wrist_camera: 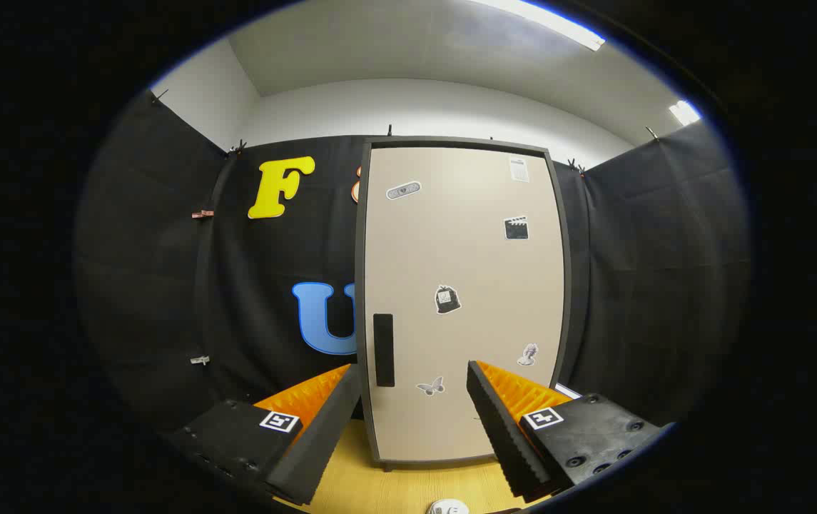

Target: Open the shoe cabinet door, grab the shoes and put them into the shoe cabinet, then close the shoe cabinet door.

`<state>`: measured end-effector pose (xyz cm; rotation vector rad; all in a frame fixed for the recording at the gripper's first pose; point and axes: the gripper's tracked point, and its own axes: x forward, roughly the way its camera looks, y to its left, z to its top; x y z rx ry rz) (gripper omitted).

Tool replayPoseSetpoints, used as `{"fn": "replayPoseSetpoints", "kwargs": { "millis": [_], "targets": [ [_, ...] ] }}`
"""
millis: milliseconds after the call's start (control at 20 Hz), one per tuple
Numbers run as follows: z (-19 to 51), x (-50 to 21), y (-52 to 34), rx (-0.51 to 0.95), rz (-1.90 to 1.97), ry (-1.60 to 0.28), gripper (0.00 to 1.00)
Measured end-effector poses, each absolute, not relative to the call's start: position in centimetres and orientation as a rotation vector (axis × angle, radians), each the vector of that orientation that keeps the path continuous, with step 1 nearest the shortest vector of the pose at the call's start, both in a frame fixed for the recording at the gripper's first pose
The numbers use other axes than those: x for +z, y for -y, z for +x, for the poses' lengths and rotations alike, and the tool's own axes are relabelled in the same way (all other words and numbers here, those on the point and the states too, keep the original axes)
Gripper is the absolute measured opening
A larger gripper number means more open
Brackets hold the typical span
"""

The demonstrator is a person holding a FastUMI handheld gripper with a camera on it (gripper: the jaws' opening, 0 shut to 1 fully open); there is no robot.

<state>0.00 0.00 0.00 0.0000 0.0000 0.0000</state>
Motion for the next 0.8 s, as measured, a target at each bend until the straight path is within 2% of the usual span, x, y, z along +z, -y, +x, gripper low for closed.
{"fn": "replayPoseSetpoints", "kwargs": {
  "millis": [800],
  "targets": [
    [0.59,-0.19,0.19,-0.011,0.000,-0.011,0.98]
  ]
}}
